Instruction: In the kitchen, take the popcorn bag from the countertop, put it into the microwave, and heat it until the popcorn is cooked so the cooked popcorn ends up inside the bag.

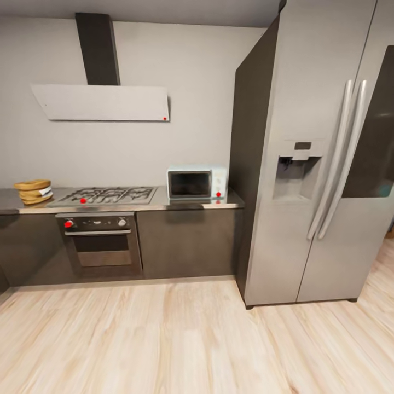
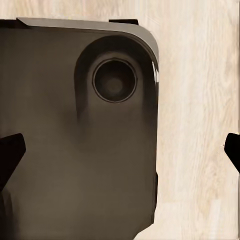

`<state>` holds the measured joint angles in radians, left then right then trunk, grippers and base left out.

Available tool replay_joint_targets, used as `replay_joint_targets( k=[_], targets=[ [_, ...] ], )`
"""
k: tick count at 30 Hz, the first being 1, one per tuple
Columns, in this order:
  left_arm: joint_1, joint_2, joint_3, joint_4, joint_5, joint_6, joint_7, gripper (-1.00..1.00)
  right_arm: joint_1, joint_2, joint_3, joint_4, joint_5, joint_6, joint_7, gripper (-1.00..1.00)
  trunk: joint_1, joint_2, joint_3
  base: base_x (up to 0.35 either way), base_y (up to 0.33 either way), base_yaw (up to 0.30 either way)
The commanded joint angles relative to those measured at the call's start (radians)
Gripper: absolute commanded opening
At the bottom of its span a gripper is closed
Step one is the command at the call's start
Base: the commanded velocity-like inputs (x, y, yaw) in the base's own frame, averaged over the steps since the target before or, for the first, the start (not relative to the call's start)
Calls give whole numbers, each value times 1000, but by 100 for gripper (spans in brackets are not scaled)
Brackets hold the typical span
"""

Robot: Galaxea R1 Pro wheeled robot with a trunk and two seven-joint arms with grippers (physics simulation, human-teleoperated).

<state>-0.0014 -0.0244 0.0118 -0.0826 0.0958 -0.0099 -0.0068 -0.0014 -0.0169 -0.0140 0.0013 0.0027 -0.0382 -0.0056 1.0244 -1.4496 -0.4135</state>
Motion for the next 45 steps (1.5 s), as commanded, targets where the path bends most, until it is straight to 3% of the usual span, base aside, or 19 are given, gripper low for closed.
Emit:
replay_joint_targets(
  k=[1,11,23,45],
  targets=[
    [0,0,0,0,10,-1,-1,100,0,0,-1,0,0,-3,-1,100,1,0,-1,306,-123,0],
    [0,0,-1,0,10,-1,-1,100,0,1,-3,0,-1,-3,-1,100,1,0,-1,306,-123,9],
    [0,0,0,0,10,-2,-1,100,0,2,-2,0,-1,-3,-1,100,1,0,-1,306,-123,216],
    [0,0,1,0,10,-2,-1,100,0,0,0,0,0,-3,13,100,1,0,-1,314,-43,5]
  ],
)
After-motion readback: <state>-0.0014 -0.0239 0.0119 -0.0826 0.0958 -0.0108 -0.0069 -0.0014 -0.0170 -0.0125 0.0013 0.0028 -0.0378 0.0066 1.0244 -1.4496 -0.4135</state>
